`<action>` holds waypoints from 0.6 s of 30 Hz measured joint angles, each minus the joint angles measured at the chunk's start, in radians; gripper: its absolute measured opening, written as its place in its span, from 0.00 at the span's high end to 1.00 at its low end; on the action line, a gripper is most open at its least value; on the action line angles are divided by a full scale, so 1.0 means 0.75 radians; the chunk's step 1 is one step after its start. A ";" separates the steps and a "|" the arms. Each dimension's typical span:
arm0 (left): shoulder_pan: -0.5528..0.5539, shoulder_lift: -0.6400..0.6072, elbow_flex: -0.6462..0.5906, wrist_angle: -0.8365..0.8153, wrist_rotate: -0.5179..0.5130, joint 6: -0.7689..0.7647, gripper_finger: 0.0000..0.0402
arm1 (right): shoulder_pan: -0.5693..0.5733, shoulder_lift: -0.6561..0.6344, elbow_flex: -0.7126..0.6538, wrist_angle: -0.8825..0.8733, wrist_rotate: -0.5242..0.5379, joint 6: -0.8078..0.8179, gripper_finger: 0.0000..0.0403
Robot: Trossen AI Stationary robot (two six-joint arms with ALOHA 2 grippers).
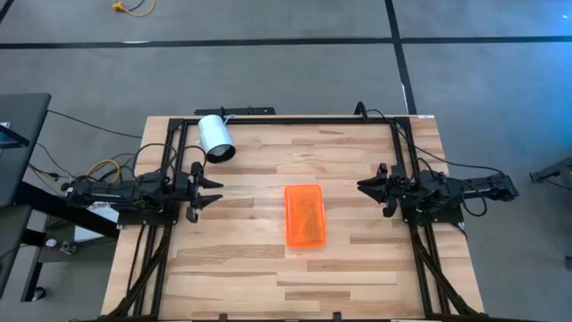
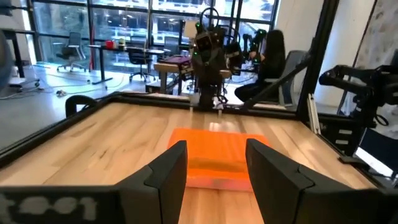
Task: Pick & place school supplies into a supply box
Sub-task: Return to Home Position
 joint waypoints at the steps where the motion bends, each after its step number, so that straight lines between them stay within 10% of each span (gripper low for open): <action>1: 0.000 0.002 0.000 0.000 0.008 0.004 0.62 | -0.002 -0.001 0.000 0.002 0.001 -0.001 0.79; 18: -0.001 0.002 -0.003 -0.015 0.079 0.058 0.62 | -0.003 0.000 -0.001 -0.001 -0.003 -0.002 0.79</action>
